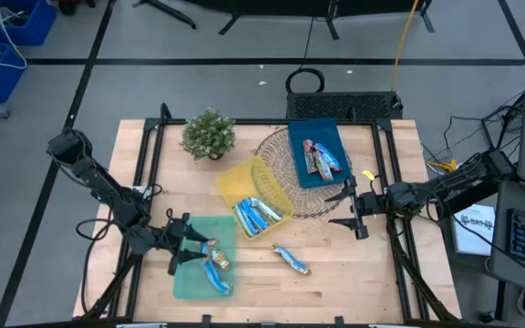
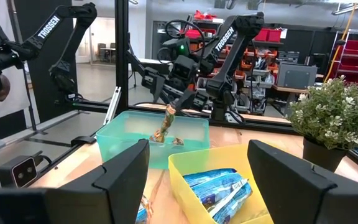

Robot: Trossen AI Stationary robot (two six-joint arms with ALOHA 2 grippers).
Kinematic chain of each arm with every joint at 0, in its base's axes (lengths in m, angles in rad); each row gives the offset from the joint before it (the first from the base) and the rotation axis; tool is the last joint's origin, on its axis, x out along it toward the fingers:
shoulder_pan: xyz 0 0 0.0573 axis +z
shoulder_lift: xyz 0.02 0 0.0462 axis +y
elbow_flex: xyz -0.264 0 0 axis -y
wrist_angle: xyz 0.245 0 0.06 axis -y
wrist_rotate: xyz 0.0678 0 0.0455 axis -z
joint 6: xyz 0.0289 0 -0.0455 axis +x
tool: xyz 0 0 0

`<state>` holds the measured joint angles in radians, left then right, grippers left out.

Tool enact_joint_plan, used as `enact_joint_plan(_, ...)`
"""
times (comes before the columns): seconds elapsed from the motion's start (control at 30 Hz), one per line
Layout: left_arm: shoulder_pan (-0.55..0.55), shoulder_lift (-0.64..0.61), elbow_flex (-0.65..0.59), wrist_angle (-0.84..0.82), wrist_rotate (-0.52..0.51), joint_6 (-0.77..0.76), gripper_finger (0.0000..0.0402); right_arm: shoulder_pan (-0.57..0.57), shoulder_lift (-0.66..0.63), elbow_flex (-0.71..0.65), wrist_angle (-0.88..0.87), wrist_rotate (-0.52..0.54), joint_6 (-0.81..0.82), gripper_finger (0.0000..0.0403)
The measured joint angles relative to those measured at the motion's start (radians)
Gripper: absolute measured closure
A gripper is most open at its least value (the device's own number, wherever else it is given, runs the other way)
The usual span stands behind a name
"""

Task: Pick and place Granola Bars by type
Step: Put the yellow granola bar into the green bin

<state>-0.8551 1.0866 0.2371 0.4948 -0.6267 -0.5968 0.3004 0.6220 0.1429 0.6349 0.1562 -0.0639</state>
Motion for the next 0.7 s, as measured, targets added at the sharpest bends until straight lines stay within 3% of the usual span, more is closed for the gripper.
enact_joint_plan(0.47, 0.0, -0.002, 0.0, 0.077, 0.051, 0.06, 0.016, 0.0, 0.008, 0.0, -0.025, -0.01, 0.056, 0.014)
enact_joint_plan(0.7, 0.006, -0.034, 0.001, 0.092, 0.018, 0.178, 0.016, 0.01, 0.111, 0.001, 0.131, -0.198, 0.215, 0.014)
